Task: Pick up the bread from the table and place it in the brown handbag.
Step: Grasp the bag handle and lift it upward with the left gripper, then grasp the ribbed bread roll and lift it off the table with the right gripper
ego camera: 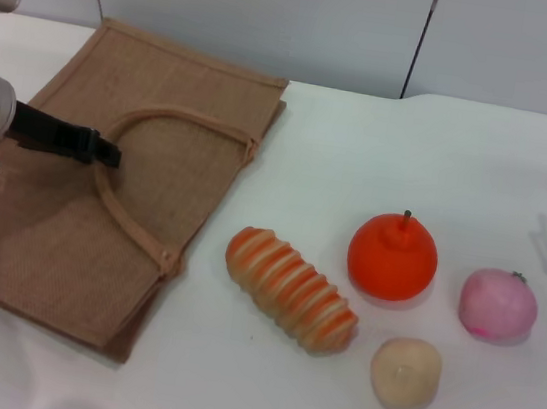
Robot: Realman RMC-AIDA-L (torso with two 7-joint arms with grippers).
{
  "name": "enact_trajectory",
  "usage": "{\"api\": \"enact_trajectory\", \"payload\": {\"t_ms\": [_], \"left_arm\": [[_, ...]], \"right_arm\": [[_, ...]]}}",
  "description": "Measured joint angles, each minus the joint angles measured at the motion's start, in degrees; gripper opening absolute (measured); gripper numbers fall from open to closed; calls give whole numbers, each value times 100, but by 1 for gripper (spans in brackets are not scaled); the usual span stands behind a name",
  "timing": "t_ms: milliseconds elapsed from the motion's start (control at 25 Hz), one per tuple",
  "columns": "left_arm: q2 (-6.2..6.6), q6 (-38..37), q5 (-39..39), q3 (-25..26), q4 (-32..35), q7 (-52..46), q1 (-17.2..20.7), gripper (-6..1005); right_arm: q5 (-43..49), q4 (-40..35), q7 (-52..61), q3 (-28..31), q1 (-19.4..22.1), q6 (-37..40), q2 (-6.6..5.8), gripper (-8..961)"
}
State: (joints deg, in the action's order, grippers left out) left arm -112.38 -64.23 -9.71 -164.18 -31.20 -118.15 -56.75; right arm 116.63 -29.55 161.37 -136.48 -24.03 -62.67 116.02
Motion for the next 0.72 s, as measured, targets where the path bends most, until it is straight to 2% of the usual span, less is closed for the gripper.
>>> {"api": "enact_trajectory", "payload": {"t_ms": [160, 360, 600, 720], "left_arm": [[0, 29, -117, 0, 3, -81, -43, 505], [-21, 194, -257, 0, 14, -200, -68, 301], [-58, 440, -397, 0, 68, -328, -115, 183], [-109, 556, -335, -1, 29, -326, -120, 181]], "right_arm": [[0, -9, 0, -2, 5, -6, 0, 905], [0, -16, 0, -10, 2, -9, 0, 905], [0, -16, 0, -11, 12, -9, 0, 904], [0, -7, 0, -17, 13, 2, 0, 904]]}}
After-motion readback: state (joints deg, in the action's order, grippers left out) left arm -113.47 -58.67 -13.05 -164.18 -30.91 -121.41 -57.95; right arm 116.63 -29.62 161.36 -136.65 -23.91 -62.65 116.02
